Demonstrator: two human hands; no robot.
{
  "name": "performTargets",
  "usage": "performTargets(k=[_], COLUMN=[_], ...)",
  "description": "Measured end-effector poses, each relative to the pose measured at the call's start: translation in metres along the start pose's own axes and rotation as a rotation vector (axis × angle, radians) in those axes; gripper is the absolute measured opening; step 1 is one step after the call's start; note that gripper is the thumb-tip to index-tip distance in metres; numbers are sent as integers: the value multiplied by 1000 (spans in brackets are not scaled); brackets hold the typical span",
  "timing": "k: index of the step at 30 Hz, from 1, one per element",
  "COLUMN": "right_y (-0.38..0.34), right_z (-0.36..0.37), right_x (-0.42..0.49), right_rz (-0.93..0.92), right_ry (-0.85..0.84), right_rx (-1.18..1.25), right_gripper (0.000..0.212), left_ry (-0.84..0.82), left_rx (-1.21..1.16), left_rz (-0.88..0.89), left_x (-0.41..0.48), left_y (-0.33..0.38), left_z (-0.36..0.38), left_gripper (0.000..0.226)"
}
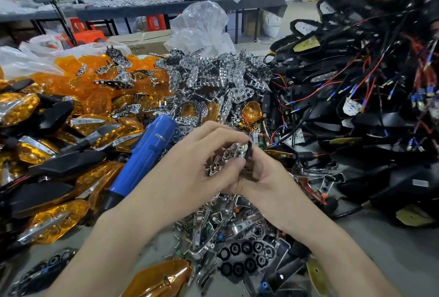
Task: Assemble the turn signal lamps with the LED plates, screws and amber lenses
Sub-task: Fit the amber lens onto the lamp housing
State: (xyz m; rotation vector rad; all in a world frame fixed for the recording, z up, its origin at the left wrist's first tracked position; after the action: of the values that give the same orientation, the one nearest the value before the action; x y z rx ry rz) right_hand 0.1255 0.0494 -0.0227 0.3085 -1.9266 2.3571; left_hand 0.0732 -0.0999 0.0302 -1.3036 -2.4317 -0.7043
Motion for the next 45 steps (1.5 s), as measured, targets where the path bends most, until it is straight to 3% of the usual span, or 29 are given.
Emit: performTargets(k=[16,24,32,37,45], right_y=[-1,-8,-19,-24,-33], right_z=[4,4,33,66,94], right_x=[-1,-2,-10,-30,-68], right_rz=[15,49,-41,-108,-88], right_ry=[-1,18,90,128,175], right_rx=[18,-17,194,264,282], right_gripper=[40,34,27,29,31], left_ry=[-66,-109,-153,-216,-211], left_rx=[-161,-96,110,275,299], left_rz=[-107,-93,-17,126,141], left_x=[-4,-1,4,-8,-44], left_y=[-5,-3,13,36,61], left_z=[2,-4,-43,-71,-88], left_gripper=[28,27,28,37,34])
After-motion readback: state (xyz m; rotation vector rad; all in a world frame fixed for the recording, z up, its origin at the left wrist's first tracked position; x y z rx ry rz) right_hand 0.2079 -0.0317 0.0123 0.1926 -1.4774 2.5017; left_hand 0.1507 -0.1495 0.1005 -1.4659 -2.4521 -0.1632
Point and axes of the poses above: each hand's wrist, its own x-axis towards the middle knuckle, its own z-axis out of the palm, y = z × x, the point moved 2 cm from there along x, towards the middle knuckle, and after that the axes turned 13 degrees about x, right-handed, at the moved point
